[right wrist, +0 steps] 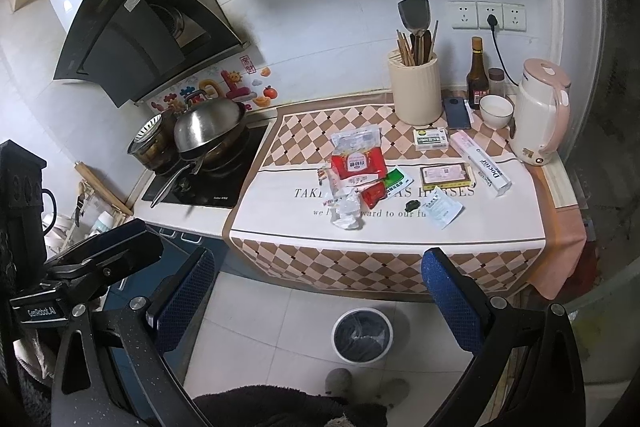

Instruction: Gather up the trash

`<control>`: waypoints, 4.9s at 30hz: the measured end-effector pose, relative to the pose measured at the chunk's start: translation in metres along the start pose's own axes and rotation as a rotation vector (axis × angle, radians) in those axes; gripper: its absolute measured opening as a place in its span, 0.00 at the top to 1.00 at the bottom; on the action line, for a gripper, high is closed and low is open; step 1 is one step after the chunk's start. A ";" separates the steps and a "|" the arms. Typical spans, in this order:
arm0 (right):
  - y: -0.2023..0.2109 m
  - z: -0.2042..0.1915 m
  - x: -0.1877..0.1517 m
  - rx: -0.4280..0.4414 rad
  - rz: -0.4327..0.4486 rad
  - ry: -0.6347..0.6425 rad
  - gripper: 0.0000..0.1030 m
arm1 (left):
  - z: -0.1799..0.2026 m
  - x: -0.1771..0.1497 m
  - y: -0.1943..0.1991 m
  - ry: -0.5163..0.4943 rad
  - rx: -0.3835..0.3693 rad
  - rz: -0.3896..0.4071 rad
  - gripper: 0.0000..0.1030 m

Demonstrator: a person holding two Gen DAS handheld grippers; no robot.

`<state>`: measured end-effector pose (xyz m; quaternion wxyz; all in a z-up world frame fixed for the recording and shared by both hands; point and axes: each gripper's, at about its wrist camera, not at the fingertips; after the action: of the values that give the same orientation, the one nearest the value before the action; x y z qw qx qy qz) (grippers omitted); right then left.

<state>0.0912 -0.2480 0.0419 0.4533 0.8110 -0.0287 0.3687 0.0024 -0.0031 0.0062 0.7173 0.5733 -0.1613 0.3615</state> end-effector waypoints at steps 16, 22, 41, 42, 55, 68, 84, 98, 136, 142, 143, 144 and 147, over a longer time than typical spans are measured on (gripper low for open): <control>0.000 -0.001 0.002 -0.003 -0.001 -0.002 0.00 | 0.007 0.001 0.000 -0.006 -0.018 -0.003 0.00; 0.002 -0.001 0.002 -0.005 0.004 -0.005 0.00 | 0.001 -0.002 0.001 0.007 -0.046 -0.002 0.00; 0.006 0.001 0.001 -0.003 0.003 -0.008 0.00 | 0.003 -0.003 0.001 0.008 -0.048 -0.002 0.00; 0.007 0.001 0.001 -0.003 0.003 -0.009 0.00 | 0.004 -0.003 0.001 0.007 -0.049 -0.002 0.00; 0.007 0.001 0.001 -0.002 0.001 -0.007 0.00 | 0.013 -0.005 0.000 0.007 -0.051 -0.002 0.00; -0.008 0.003 -0.008 -0.103 0.057 -0.124 0.00 | -0.012 0.009 -0.043 -0.059 0.338 0.062 0.00; -0.193 0.174 0.011 -0.360 -0.116 -0.476 0.00 | -0.127 0.010 -0.290 0.311 0.371 -0.367 0.00; -0.385 0.289 0.057 -0.333 -0.418 -0.457 0.00 | -0.189 0.055 -0.476 0.481 0.424 -0.569 0.55; -0.276 0.120 -0.063 -0.272 -0.194 -0.338 1.00 | -0.146 -0.066 -0.257 0.171 0.248 -0.375 0.98; -0.347 0.123 -0.196 -0.289 -0.422 -0.382 1.00 | -0.189 -0.203 -0.369 0.286 0.119 -0.676 0.97; -0.365 0.127 -0.219 -0.293 -0.457 -0.390 1.00 | -0.196 -0.227 -0.395 0.307 0.090 -0.717 0.97; -0.380 0.132 -0.237 -0.293 -0.483 -0.400 1.00 | -0.201 -0.247 -0.417 0.325 0.070 -0.750 0.97; -0.443 0.156 -0.308 -0.299 -0.574 -0.440 1.00 | -0.221 -0.323 -0.505 0.392 -0.009 -0.857 0.97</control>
<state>0.1256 -0.1941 -0.5157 0.6341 0.7708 0.0496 0.0361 0.0957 0.0559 -0.6229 0.8214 0.5060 0.2268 0.1334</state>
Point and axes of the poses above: each gripper's, at about its wrist camera, not at the fingertips, and y roughly against the way its jaws point, z to its right, x to its top, and after that the axes turned 2 degrees about -y, right-handed
